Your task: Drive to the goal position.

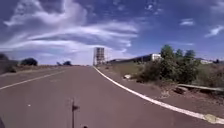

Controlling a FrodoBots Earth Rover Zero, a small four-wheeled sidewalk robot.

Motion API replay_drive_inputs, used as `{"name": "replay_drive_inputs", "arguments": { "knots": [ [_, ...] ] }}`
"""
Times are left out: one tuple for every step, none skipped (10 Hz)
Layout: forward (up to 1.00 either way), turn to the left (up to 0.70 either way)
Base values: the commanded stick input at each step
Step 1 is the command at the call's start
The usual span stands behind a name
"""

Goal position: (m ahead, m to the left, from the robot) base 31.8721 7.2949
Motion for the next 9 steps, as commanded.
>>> {"name": "replay_drive_inputs", "arguments": {
  "knots": [
    [0.70, 0.00],
    [0.70, 0.00],
    [0.70, 0.00],
    [0.70, 0.11],
    [0.70, 0.26],
    [0.70, 0.35],
    [0.70, 0.35],
    [0.70, 0.35],
    [0.70, 0.35]
  ]
}}
